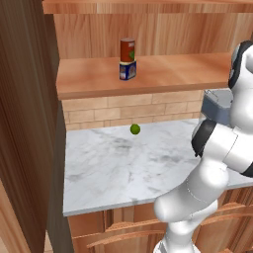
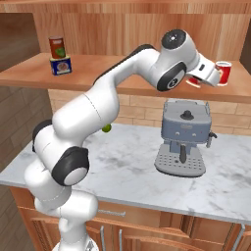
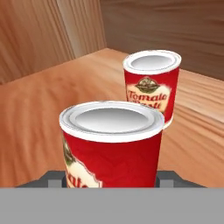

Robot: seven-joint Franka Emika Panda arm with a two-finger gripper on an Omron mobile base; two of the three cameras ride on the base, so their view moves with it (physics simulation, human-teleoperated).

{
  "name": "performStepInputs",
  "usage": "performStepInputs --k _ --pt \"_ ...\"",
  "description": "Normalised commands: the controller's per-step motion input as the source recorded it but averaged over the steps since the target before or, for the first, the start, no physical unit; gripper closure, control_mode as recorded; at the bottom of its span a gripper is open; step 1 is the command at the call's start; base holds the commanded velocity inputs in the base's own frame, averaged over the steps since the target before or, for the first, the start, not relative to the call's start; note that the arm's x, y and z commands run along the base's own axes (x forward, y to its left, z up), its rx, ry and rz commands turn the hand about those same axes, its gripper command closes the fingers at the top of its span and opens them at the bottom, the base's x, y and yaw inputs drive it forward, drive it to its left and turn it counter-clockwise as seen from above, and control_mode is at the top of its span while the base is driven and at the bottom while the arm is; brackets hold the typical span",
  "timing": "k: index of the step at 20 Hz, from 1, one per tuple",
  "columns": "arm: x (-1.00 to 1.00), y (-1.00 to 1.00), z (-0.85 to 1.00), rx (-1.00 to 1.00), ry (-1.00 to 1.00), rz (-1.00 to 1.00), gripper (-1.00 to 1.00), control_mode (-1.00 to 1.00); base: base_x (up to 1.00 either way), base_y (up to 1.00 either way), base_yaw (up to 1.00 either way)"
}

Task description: Stack two cans on top of the other two cans in the cabinet.

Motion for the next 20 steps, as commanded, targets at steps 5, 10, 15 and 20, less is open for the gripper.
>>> performStepInputs --k 5,10,15,20 --pt "-0.17 0.07 0.0 0.02 -0.04 0.0 1.0 -1.0 0.0 0.0 0.0" --pt "-0.11 0.13 0.0 0.0 -0.13 0.0 1.0 -1.0 0.0 0.0 0.0" --pt "-0.01 0.18 0.0 0.0 -0.18 0.0 1.0 -1.0 0.0 0.0 0.0" --pt "-0.01 0.08 0.03 -0.05 -0.15 0.0 1.0 -1.0 0.0 0.0 0.0"
